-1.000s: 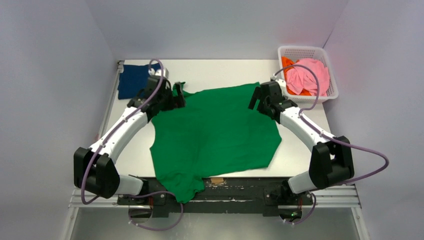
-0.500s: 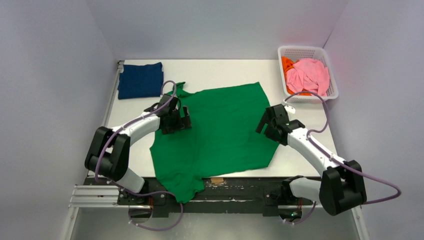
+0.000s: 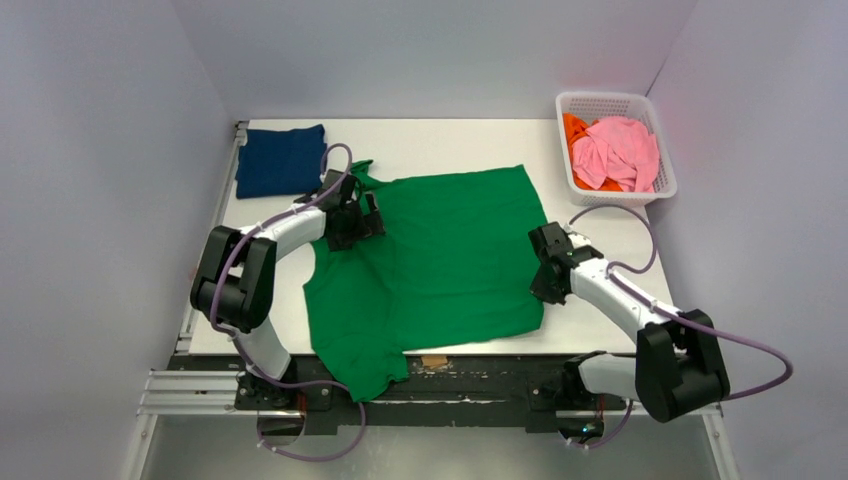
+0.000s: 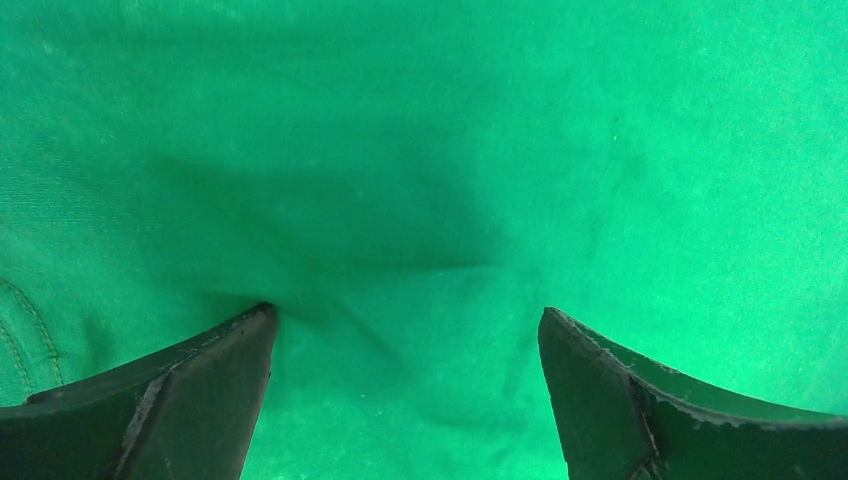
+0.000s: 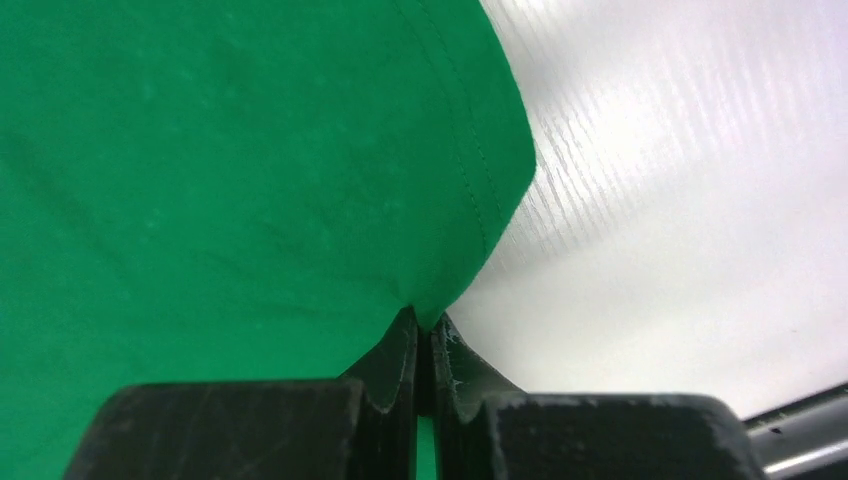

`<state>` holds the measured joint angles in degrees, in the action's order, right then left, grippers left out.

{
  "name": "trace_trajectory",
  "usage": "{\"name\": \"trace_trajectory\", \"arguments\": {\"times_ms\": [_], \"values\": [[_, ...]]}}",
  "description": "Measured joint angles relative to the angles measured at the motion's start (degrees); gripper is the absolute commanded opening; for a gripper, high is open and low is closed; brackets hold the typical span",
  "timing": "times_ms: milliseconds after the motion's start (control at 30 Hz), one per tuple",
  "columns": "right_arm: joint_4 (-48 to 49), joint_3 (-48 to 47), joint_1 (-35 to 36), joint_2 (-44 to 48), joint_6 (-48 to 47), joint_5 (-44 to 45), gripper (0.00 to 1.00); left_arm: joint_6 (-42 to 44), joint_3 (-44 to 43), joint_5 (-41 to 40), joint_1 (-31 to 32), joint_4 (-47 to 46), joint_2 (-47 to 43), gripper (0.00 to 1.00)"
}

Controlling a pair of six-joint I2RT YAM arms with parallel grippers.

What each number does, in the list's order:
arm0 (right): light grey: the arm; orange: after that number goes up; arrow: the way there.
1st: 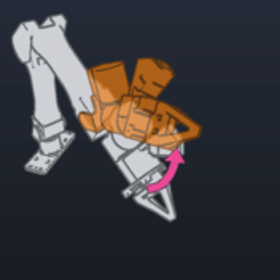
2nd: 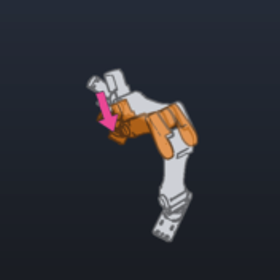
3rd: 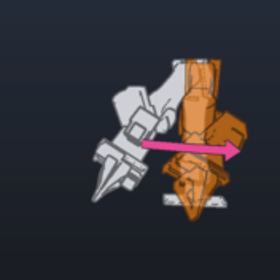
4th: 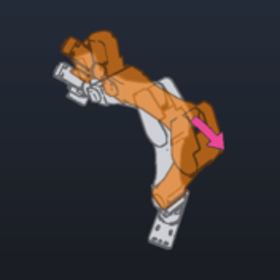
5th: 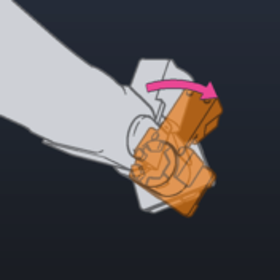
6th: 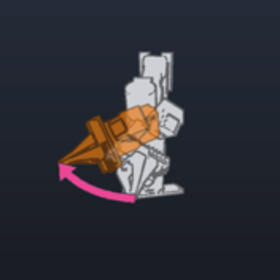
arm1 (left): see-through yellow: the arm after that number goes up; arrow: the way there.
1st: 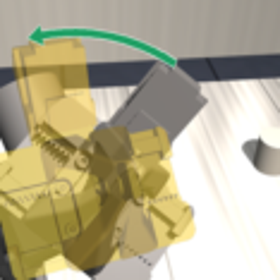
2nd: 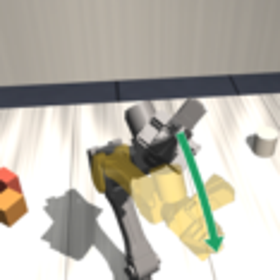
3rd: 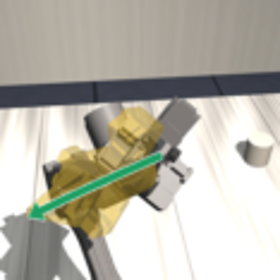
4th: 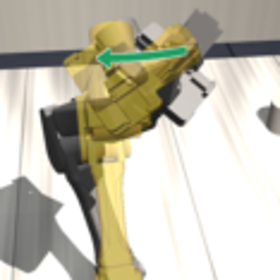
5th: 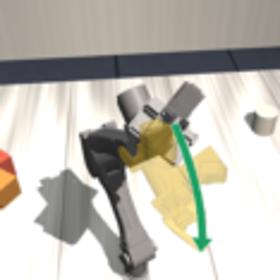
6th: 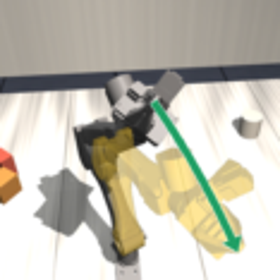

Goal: Fold and stack the t-shirts
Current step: Flatten out the tshirt

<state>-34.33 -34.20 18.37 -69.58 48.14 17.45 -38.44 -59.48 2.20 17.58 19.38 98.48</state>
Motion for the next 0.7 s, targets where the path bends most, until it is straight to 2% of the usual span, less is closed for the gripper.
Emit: {"name": "trace_trajectory", "arguments": {"times_ms": [200,300,400,500,567,700], "values": [[-17.6,-17.4,0.8,-9.0,-2.1,1.6,0.0,0.0,-2.6,0.2,-0.3,-0.1,2.2,1.0],[-26.8,-24.2,4.0,-16.8,-0.8,4.9,0.31,0.0,-2.7,0.1,-0.3,-0.2,2.2,1.0],[-35.0,-28.4,8.3,-25.2,1.6,8.5,0.37,0.0,-3.1,-0.4,-0.3,0.2,2.3,1.0],[-39.5,-31.5,10.4,-30.8,2.6,10.6,0.51,0.1,-3.3,-1.3,-0.3,0.4,2.3,1.0],[-39.7,-32.9,10.4,-30.8,2.4,11.0,0.65,0.1,-3.3,-2.0,-0.3,0.8,2.3,1.0],[-36.1,-33.7,9.7,-24.4,0.7,11.4,0.82,0.1,-4.0,-2.7,-0.3,2.0,2.3,1.0]]}}
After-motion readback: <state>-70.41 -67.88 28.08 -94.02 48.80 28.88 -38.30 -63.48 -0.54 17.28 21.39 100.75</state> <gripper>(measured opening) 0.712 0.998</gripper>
